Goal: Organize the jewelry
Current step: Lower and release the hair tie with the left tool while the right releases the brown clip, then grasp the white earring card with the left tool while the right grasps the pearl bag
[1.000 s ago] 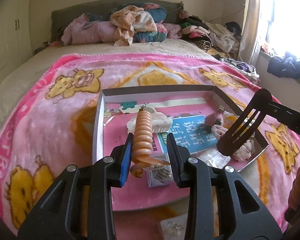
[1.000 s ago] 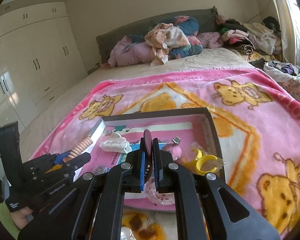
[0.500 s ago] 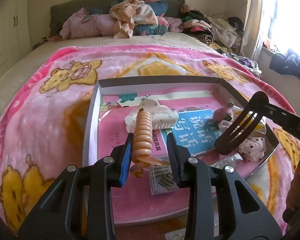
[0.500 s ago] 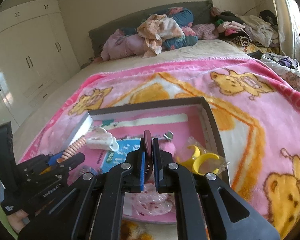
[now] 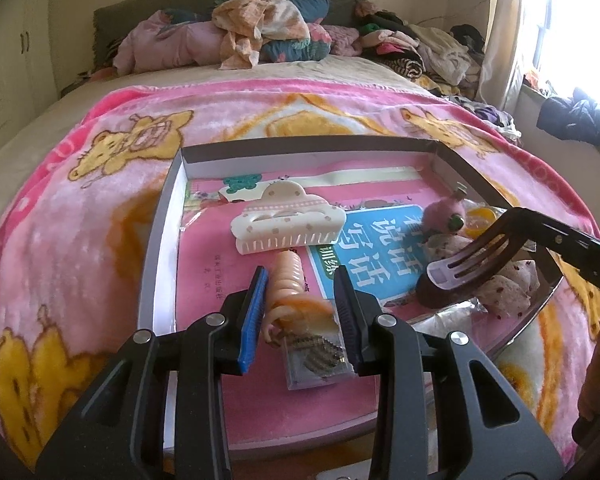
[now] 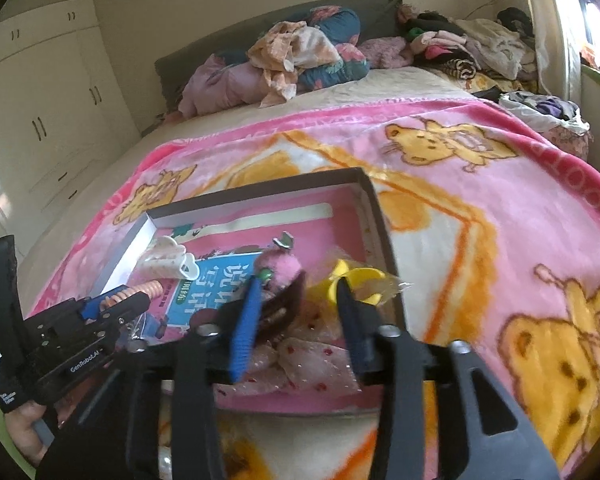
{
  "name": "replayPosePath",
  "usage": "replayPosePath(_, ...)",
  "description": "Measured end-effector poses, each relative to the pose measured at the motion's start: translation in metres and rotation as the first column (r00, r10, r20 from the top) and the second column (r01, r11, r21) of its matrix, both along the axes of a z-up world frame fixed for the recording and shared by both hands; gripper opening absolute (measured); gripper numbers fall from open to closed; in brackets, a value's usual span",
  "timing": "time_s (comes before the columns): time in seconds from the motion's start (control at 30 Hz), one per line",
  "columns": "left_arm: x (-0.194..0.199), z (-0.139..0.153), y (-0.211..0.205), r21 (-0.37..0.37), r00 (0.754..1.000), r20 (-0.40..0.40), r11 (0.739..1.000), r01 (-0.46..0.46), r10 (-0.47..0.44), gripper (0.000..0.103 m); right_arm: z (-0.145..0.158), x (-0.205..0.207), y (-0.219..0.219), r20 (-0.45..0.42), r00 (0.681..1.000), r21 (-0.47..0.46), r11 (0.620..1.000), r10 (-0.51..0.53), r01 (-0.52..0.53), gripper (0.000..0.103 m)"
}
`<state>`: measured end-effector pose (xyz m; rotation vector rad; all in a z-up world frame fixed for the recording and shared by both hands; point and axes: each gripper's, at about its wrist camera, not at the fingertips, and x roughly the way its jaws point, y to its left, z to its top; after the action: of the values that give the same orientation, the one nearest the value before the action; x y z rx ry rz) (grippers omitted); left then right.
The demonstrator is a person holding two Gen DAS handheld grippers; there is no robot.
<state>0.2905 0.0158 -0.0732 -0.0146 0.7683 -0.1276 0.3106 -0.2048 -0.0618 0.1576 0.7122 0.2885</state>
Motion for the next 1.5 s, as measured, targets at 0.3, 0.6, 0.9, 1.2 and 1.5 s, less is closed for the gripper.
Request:
replayPosePath(0.3, -0.012, 0.009, 0.007, -0.017, 0.999, 0.034, 0.999, -0.030, 0.030, 0.052, 0.016, -0.030, -0.007, 0.064, 0.998, -0.015, 1.000, 0.016, -0.015, 0.067)
replayPosePath(0.6, -0.043, 0.024, 0.017, -0.030, 0.995, 0.078, 0.998, -0.063, 0.065, 0.076, 0.025, -0.068, -0.004, 0.113, 0.992, -0.050, 0.998, 0.053, -0.047, 0.078)
replayPosePath(0.9, -0.072, 0.030, 0.028, -0.036, 0.992, 0.087, 0.995, -0.090, 0.093, 0.089, 0.020, -0.096, 0.005, 0.103, 0.990, -0.059, 0.994, 0.099, -0.093, 0.081)
replayPosePath(1.2, -0.091, 0.024, 0.036, -0.026, 0.993, 0.066, 0.995, -0.100, 0.101, 0.089, 0.006, -0.115, 0.028, 0.077, 0.980, -0.086, 0.980, 0.184, -0.177, 0.081)
replayPosePath(1.5, -0.107, 0.012, 0.035, -0.020, 0.997, 0.025, 0.997, -0.076, 0.077, 0.089, -0.024, -0.111, 0.054, -0.021, 0.958, -0.100, 0.952, 0.288, -0.288, 0.074)
